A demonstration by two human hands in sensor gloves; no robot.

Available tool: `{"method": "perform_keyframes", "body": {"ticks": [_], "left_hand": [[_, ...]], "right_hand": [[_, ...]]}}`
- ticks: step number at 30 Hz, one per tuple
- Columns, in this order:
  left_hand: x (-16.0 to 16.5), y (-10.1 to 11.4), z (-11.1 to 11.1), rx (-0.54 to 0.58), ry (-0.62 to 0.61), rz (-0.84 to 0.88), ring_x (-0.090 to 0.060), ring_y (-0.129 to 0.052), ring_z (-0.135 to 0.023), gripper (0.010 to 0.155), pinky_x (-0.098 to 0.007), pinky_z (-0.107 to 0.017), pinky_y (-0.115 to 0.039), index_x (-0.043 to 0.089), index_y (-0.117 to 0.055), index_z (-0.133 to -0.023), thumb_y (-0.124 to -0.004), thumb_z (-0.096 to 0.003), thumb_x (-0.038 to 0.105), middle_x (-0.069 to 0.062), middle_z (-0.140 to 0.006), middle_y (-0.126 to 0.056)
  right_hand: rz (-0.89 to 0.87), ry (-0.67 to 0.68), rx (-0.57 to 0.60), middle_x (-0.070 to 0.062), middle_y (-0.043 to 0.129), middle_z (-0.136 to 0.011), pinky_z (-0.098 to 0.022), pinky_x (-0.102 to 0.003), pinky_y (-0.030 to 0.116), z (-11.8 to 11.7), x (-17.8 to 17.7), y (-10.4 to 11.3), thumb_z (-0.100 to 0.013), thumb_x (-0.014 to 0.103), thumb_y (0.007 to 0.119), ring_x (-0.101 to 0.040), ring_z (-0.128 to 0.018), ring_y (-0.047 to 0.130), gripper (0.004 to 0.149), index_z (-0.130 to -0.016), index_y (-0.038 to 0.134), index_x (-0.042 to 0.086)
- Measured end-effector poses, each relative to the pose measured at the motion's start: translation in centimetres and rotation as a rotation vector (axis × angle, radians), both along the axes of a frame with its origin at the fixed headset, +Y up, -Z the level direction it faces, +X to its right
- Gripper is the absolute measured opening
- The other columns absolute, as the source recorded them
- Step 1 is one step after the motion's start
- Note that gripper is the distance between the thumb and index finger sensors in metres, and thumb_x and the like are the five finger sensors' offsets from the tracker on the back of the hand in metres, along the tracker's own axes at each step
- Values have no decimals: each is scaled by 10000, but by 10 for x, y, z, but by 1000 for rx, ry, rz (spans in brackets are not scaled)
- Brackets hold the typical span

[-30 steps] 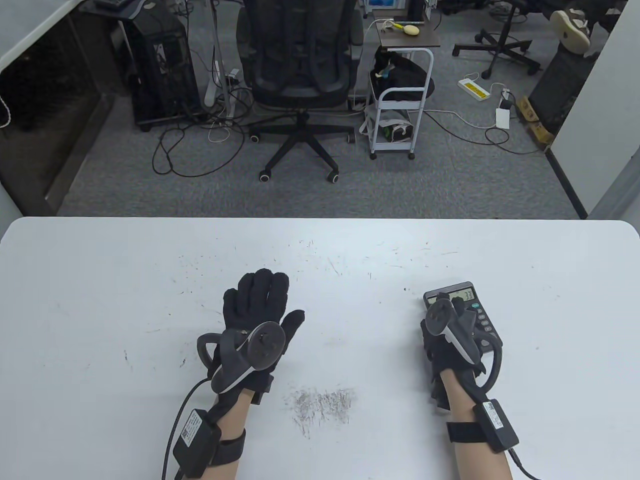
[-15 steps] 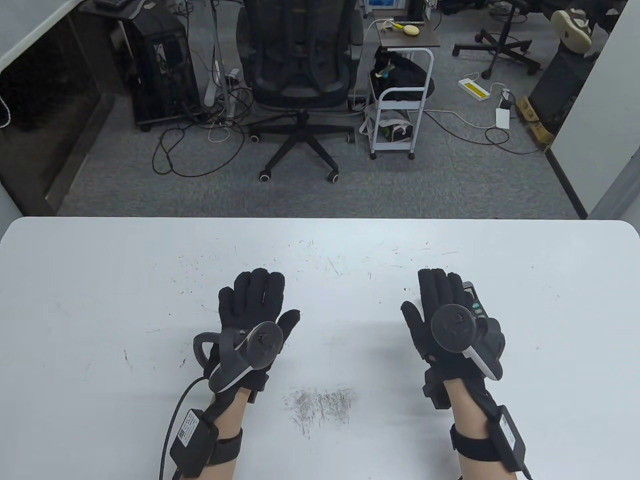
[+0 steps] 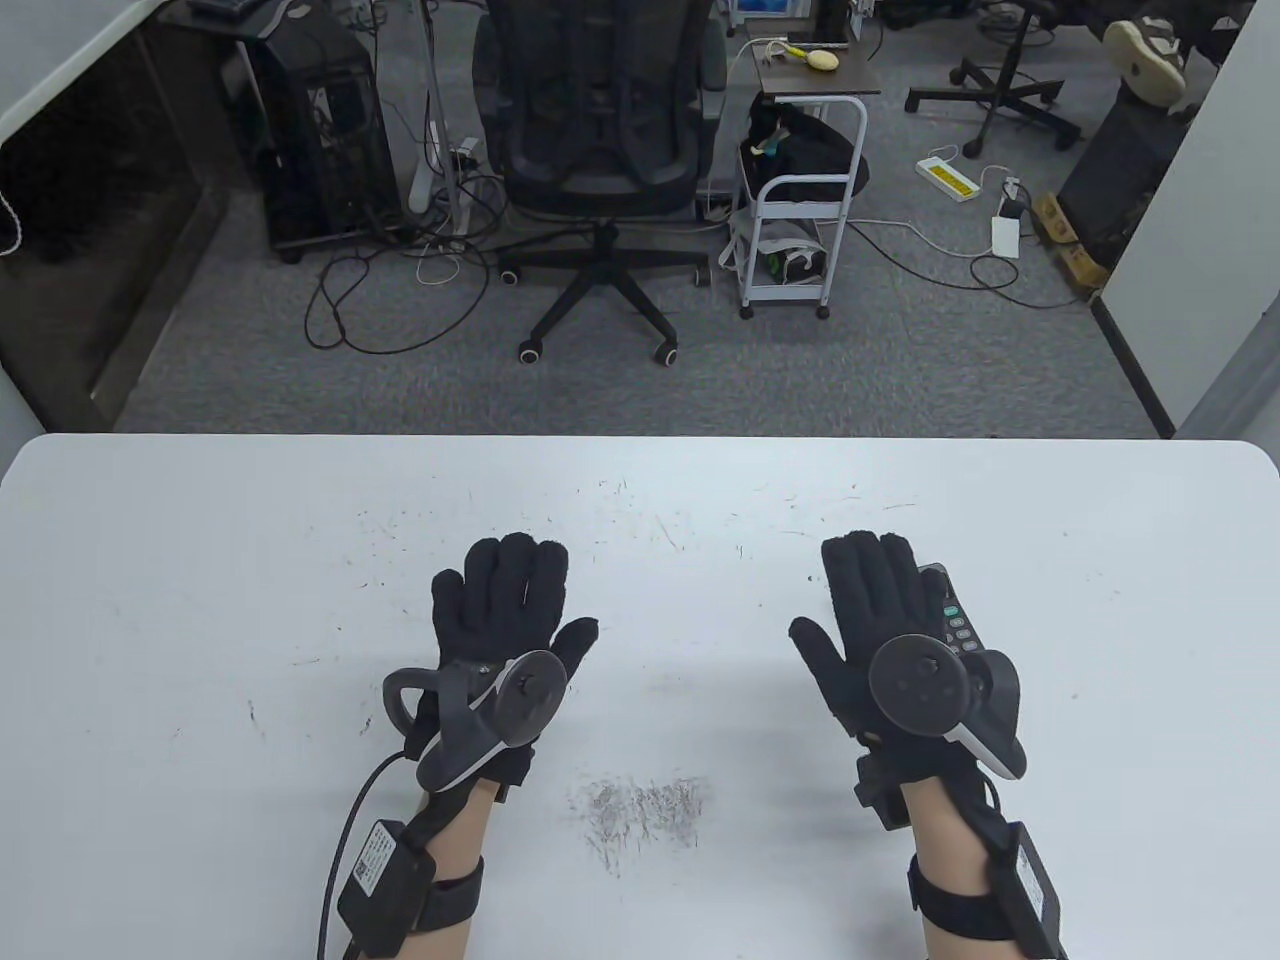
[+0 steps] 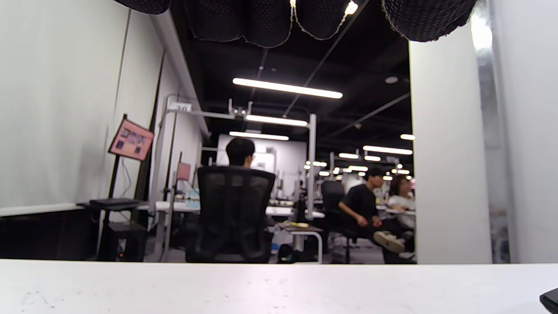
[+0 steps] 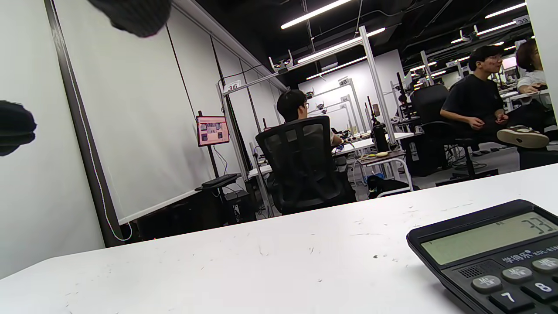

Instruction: Fit batteries into calculator, then fit battery cover

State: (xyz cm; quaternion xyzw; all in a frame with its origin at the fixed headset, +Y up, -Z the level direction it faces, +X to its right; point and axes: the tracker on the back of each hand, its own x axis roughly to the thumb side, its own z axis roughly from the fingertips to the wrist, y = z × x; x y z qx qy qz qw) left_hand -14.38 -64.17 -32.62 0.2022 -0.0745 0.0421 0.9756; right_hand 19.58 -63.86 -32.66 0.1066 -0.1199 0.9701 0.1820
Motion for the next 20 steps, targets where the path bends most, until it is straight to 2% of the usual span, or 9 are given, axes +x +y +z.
{"method": "perform_keyframes", "body": {"ticks": [20], "left_hand": [[-3, 0, 2, 3, -12, 20, -411, -546, -1165, 765, -678, -808, -484, 299, -502, -1197, -646, -530, 645, -102, -1274, -546]], "right_hand": [[3, 13, -6, -109, 476, -1197, -752, -669, 404, 1, -4, -1, -497, 552, 750, -446, -1099, 457, 751, -1114, 439, 258]]}}
